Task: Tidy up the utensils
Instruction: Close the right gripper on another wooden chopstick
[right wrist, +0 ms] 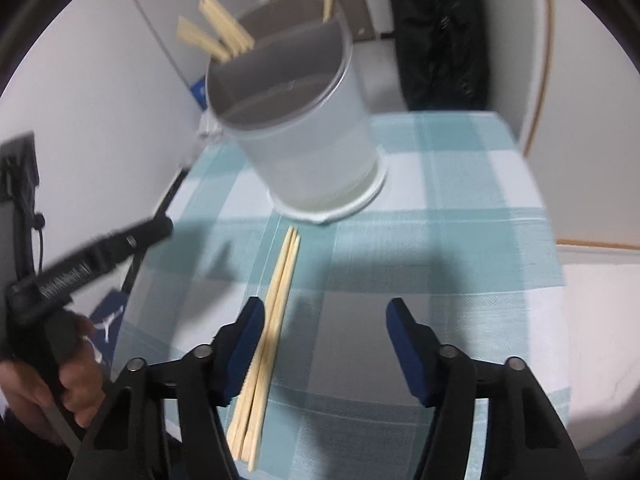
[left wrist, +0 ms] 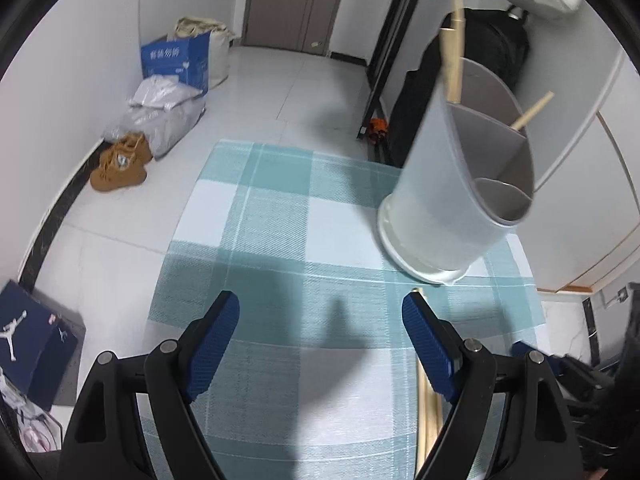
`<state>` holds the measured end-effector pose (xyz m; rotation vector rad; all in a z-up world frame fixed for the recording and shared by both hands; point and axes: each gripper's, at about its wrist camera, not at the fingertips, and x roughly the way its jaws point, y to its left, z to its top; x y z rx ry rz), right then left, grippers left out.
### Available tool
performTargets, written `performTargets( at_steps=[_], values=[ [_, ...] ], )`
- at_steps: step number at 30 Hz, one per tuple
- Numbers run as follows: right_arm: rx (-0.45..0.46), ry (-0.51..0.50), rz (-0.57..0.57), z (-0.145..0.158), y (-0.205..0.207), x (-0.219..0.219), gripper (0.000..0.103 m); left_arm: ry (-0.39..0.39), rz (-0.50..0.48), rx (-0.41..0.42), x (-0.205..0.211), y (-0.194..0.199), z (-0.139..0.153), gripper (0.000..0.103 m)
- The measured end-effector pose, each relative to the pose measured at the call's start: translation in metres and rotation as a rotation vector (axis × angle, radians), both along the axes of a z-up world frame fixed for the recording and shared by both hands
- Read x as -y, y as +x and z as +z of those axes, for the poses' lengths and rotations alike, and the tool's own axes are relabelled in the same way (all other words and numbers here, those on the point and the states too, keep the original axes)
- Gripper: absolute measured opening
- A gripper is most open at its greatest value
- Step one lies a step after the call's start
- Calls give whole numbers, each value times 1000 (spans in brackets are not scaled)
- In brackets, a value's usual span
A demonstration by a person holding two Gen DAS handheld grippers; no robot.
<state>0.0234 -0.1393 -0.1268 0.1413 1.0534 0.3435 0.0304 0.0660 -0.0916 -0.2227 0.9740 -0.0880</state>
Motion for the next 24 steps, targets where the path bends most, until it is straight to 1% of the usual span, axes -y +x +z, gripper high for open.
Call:
performTargets(
  at_steps=[1, 2, 3, 5, 6, 13, 15, 17, 20, 24],
  values=[
    [-12, -4, 5, -2, 1, -3, 49, -8, 3, -8, -2, 1, -2, 80],
    [-27, -17, 17, -6, 4, -7, 44, -20, 9, -19, -5, 3, -4, 80],
    [-33, -34, 32, -8, 7, -12, 42, -33, 13, -27, -8, 3, -5, 80],
    [-32, -66, 52, -11, 12, -20, 33, -50, 19, -39, -12, 7, -8, 80],
    [-33, -69, 58, -12, 13, -23, 31, -56, 25, -46, -14, 7, -9, 80],
    [-66, -121, 112, -22, 24, -42, 28, -105, 54, -83, -27, 11, -13, 80],
    [-63, -156, 113, -24, 27, -46, 25, -111, 59, -88, -28, 11, -13, 80],
    [-54, -201, 123, -24, 27, -51, 25, -118, 61, -93, -30, 11, -14, 80],
    [-59, -241, 117, -23, 33, -54, 25, -130, 63, -100, -34, 12, -14, 80],
    [-66, -257, 107, -23, 44, -56, 25, -131, 68, -98, -36, 11, -12, 80]
  ],
)
